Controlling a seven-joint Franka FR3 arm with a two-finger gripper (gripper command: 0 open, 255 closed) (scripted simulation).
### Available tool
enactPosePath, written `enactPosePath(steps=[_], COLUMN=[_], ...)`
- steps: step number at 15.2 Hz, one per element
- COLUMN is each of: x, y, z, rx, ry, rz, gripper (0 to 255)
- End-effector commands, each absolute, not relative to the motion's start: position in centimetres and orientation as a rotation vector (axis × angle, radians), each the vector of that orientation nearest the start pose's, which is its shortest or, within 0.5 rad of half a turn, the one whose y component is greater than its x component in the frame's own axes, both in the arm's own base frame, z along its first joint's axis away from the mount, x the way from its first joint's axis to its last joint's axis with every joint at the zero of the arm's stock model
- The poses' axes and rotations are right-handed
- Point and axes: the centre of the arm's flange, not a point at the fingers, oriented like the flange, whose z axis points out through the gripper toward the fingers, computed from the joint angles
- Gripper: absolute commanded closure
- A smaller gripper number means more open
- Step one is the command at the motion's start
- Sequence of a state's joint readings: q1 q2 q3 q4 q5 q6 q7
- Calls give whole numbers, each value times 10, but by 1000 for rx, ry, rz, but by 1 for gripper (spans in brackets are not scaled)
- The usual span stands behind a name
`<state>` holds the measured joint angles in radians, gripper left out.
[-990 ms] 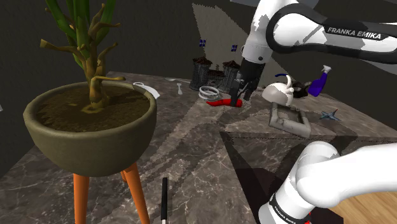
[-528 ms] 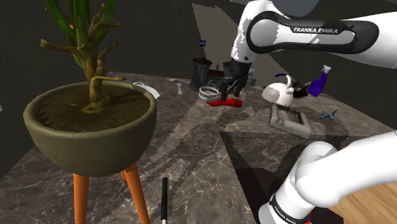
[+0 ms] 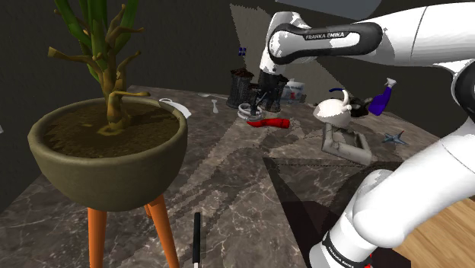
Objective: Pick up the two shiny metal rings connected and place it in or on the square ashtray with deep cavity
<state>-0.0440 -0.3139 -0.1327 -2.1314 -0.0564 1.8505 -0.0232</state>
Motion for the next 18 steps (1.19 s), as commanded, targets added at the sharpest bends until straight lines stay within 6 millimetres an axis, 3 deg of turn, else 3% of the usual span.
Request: enactPosePath(steps=[1,11,18], x=[479,588,592], y=[-105,-170,-172], z=[533,500,468], rx=[-3151,-3147,-3147], ry=[209,208,208], rz=[-48,-59,-59], gripper=[0,0,0])
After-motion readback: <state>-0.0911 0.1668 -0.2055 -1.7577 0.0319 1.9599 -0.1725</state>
